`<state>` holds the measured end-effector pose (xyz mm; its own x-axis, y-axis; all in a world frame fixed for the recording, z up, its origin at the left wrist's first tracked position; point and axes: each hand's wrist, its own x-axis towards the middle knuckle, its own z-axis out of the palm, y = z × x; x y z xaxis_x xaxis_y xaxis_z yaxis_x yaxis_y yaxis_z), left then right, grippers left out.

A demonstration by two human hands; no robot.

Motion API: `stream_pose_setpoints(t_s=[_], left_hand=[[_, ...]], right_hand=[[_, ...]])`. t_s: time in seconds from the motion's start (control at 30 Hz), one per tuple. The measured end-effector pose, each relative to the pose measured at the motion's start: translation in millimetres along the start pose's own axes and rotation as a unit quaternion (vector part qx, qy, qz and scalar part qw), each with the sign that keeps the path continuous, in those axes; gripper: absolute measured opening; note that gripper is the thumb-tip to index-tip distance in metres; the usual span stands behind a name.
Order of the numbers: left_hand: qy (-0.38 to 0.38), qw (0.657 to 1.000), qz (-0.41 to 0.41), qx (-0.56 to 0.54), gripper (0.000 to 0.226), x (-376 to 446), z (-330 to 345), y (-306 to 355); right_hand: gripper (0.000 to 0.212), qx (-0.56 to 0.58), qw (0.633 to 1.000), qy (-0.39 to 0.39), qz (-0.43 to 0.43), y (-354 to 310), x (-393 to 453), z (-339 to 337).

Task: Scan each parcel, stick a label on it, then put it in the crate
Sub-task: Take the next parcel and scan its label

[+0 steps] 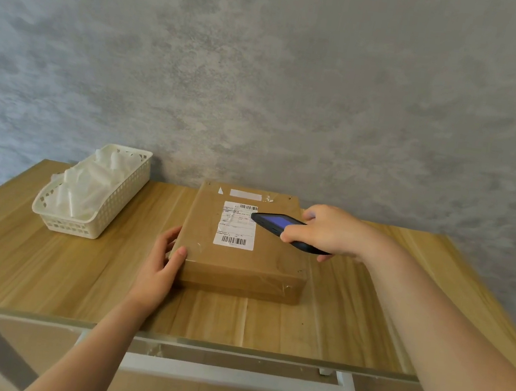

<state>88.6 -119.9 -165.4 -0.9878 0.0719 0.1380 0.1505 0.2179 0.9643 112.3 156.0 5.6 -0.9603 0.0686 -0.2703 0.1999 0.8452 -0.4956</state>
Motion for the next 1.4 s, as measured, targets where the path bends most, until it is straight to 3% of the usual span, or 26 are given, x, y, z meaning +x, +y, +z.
stream_pose_setpoints(t_s=[0.1,0.27,0.43,0.6,1.4], left_hand=[[0.001,1.0,-0.003,0.001,0.039,-0.3,0.8,0.1],[-0.003,1.0,-0.005,-0.004,0.039,0.3,-0.4,0.0],[-0.018,0.999,-0.007,-0.031,0.04,3.1,-3.0,-6.1],[-0.032,0.997,-0.025,-0.058,0.051,4.0,-5.4,-7.1],[-0.034,0.997,-0.008,-0.073,0.048,10.3,-8.5,-10.5]], right_hand=[[0.059,-0.001,0.999,-0.037,0.002,-1.2,2.1,-6.7],[0.075,-0.051,0.996,-0.067,0.028,-0.7,9.1,-11.9],[0.064,-0.03,0.992,-0.102,0.061,-8.7,18.4,-25.1],[0.034,-0.023,0.992,-0.108,0.067,-27.6,27.6,-33.6],[0.036,-0.017,0.99,-0.103,0.095,-49.2,28.6,-23.1]])
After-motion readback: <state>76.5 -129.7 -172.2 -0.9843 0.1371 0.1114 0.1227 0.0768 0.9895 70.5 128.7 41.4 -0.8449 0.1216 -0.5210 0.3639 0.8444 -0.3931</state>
